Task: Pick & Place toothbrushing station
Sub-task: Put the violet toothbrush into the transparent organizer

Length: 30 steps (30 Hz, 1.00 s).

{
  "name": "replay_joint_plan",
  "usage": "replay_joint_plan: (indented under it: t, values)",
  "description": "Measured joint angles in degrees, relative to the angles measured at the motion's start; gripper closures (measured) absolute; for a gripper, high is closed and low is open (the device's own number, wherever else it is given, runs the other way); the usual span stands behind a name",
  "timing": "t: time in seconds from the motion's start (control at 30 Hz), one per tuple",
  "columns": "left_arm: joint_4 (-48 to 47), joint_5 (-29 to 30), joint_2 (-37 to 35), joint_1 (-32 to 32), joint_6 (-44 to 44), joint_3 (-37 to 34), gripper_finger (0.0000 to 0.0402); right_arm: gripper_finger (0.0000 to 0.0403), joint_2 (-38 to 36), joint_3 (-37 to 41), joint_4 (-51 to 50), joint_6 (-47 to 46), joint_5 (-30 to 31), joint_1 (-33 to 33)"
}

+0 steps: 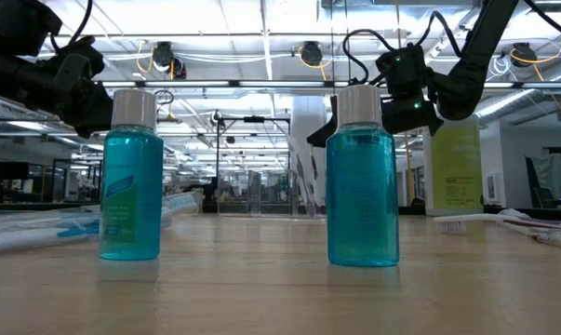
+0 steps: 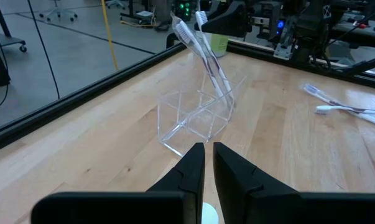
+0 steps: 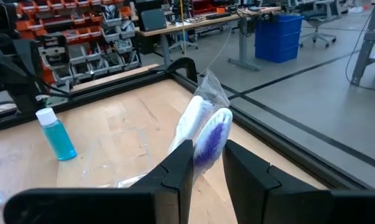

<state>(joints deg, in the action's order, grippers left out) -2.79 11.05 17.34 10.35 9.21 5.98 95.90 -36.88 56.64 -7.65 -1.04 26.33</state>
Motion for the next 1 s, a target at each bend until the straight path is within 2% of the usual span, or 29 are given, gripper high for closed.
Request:
replay_joint_plan:
  t: [0.23,0.57,0.77,1.0]
  values:
    - [0.0,0.0,0.0,0.01,0.01,0.0,0.0364,0.0316,0.0,0.0,-0.31,1.3,1.1,-0.02]
    - [0.0,0.0,0.0,0.01,0.02,0.01,0.0364,0.0266,-0.02,0.0,-0.33,4.49,0.93,-0.04]
    - [0.0,0.01,0.01,0.01,0.0,0.01,0.0364,0.0246,-0.03,0.0,0.61,4.5,-3.2,-0.07]
    - [0.0,0.0,0.01,0.01,0.0,0.0,0.0364,0.0232,-0.04,0.0,0.96,4.51,-3.51,-0.11]
